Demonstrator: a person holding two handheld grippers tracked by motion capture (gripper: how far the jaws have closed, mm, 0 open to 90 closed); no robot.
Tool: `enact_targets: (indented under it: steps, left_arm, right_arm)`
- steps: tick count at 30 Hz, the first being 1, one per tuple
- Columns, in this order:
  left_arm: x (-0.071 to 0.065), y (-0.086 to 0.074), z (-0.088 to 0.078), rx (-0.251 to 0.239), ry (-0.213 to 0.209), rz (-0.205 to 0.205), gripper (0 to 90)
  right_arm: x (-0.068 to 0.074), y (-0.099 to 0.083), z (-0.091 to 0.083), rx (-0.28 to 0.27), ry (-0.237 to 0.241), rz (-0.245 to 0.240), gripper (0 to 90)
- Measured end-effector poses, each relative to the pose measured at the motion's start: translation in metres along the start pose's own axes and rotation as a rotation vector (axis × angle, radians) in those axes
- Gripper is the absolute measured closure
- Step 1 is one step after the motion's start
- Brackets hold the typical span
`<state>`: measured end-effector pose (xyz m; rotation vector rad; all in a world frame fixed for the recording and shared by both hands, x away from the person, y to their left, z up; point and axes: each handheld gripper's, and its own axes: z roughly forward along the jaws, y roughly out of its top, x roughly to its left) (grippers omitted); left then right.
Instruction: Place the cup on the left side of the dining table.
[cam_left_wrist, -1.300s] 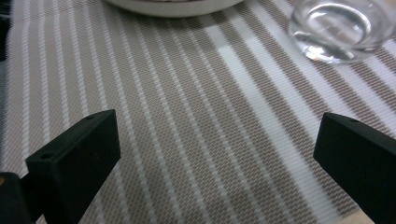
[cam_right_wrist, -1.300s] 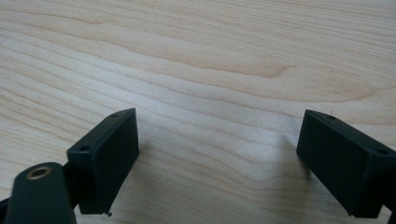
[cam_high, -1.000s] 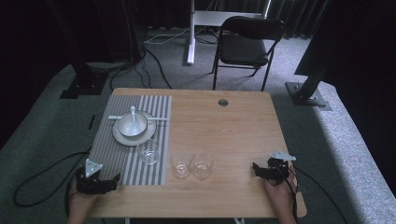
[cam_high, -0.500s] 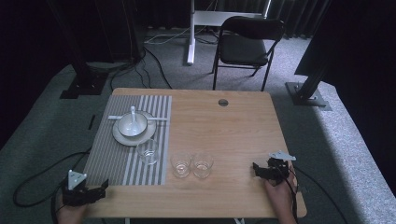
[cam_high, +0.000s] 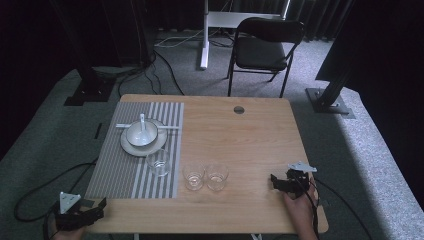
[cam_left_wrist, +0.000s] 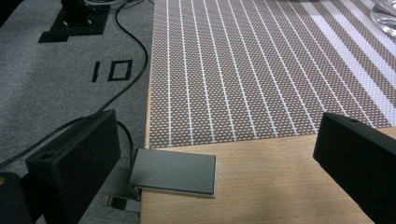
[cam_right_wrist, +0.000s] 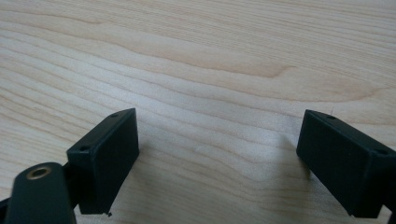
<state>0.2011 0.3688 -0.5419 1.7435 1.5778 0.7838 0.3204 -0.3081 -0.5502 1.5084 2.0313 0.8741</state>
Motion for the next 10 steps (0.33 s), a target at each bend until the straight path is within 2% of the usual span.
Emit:
enact_targets:
  steps: [10]
  left_arm:
    - [0.0031, -0.0007, -0.0004, -0.016, -0.015, -0.041, 1.2]
  right_arm:
    - [0.0, 0.0001, 0.0, 0.001, 0.0, 0.001, 12.4]
